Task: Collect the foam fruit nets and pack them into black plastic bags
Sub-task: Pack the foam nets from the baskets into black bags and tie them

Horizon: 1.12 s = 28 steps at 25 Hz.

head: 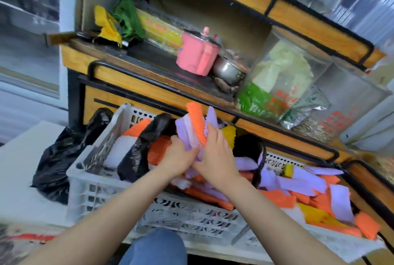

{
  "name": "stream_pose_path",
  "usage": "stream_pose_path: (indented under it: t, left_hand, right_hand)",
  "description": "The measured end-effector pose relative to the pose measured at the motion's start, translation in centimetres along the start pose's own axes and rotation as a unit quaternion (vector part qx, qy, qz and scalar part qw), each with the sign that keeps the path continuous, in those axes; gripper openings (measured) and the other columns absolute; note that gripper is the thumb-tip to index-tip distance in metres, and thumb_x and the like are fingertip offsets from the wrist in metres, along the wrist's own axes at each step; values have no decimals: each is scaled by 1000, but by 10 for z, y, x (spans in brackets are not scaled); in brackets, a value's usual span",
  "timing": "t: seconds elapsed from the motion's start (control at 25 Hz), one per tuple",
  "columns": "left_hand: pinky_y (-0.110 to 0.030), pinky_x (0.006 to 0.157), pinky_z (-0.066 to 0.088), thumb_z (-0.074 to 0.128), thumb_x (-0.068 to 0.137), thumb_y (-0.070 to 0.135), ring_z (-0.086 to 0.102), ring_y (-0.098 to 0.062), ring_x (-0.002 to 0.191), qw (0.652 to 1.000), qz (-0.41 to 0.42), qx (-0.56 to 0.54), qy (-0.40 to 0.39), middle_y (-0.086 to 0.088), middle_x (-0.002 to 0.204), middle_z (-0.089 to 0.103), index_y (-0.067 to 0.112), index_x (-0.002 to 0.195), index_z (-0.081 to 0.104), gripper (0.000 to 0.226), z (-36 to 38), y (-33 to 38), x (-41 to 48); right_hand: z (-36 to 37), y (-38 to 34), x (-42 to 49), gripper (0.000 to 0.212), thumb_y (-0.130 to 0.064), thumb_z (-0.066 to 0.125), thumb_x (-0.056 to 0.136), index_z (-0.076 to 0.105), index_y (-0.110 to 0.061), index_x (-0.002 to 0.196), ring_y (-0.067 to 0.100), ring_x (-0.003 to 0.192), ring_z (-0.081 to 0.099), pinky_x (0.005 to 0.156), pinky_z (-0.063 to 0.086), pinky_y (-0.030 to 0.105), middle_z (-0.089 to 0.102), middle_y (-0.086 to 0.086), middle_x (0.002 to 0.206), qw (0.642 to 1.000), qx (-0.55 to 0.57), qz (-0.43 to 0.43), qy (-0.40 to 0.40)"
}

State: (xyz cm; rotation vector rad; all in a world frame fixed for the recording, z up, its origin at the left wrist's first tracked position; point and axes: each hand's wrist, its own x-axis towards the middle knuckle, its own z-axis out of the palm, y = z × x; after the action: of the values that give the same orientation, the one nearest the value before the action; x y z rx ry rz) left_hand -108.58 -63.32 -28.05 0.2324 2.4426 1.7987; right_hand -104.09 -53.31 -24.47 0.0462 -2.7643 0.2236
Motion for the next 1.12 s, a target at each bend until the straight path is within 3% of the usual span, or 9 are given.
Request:
stream_pose_path:
  t: [0.16, 0.28, 0.36, 0.44, 0.52, 0.6, 0.68, 0.8, 1.12]
  left_hand:
    - [-24, 80, 42, 53, 89, 12, 57, -25, 102, 981, 146, 130, -12, -11, 109, 59, 10, 104, 59, 17, -35, 22, -28]
    - [-35, 84, 35, 60, 81, 8, 47, -28, 105, 860, 334, 338, 186, -11, 117, 54, 8, 116, 55, 35, -71, 31, -41]
    - [-39, 84, 33, 70, 74, 13, 44, -32, 109, 810, 337, 415, 241, -14, 123, 53, 7, 120, 55, 49, -89, 22, -32]
    - [-39, 86, 40, 68, 83, 24, 49, -31, 110, 877, 213, 390, 184, -14, 121, 56, 7, 124, 52, 47, -106, 13, -24]
    - [-33, 72, 46, 58, 91, 25, 58, -27, 92, 957, 149, 225, 109, -13, 100, 65, 7, 109, 62, 25, -121, 6, -20]
    - [-33, 72, 47, 54, 94, 22, 61, -25, 81, 993, 98, -4, 68, -12, 88, 68, 9, 89, 66, 19, -129, 7, -18]
    - [-27, 72, 48, 51, 96, 22, 61, -16, 77, 982, 50, -159, 88, -5, 85, 68, 15, 80, 63, 21, -133, 14, -18]
    - [-17, 58, 47, 49, 97, 18, 60, -6, 63, 971, 70, -196, 118, 3, 74, 62, 16, 78, 58, 22, -129, 25, -24]
    - [-14, 53, 41, 52, 95, 15, 48, -7, 48, 982, 135, -90, 92, 5, 50, 54, 17, 66, 55, 29, -134, 29, -39]
  right_hand:
    - [9, 5, 6, 84, -36, 70, 75, 28, -7, 142, 30, 120, 41, 96, 39, 39, 42, 12, 132, 1000, -4, -7, 6]
    - [6, 10, 6, 85, -42, 69, 79, 23, -13, 145, 24, 125, 38, 99, 36, 32, 37, 6, 136, 999, -13, -20, -24]
    - [5, 12, 3, 79, -43, 64, 84, 22, -15, 146, 22, 127, 36, 100, 33, 28, 35, 4, 139, 998, -11, -33, -42]
    - [4, 12, -2, 74, -41, 61, 87, 23, -14, 145, 20, 128, 36, 98, 33, 26, 36, 4, 141, 998, 19, -35, -48]
    - [3, 10, -9, 70, -39, 62, 88, 25, -15, 143, 18, 128, 38, 94, 36, 27, 38, 2, 141, 996, 28, -56, -66]
    - [0, 7, -16, 68, -35, 62, 88, 27, -18, 143, 17, 132, 36, 96, 35, 27, 35, 0, 146, 986, -7, -132, -107]
    - [0, 3, -17, 66, -33, 62, 88, 31, -16, 144, 17, 139, 27, 106, 27, 23, 30, -1, 151, 961, -55, -231, -142]
    - [7, -6, -3, 59, -34, 55, 92, 33, -15, 144, 17, 143, 20, 113, 15, 22, 27, 0, 154, 933, -96, -291, -188]
    - [48, -31, 48, 48, -41, 54, 91, 49, -26, 136, 29, 121, 40, 96, 34, 36, 45, 9, 126, 957, -169, -173, -162]
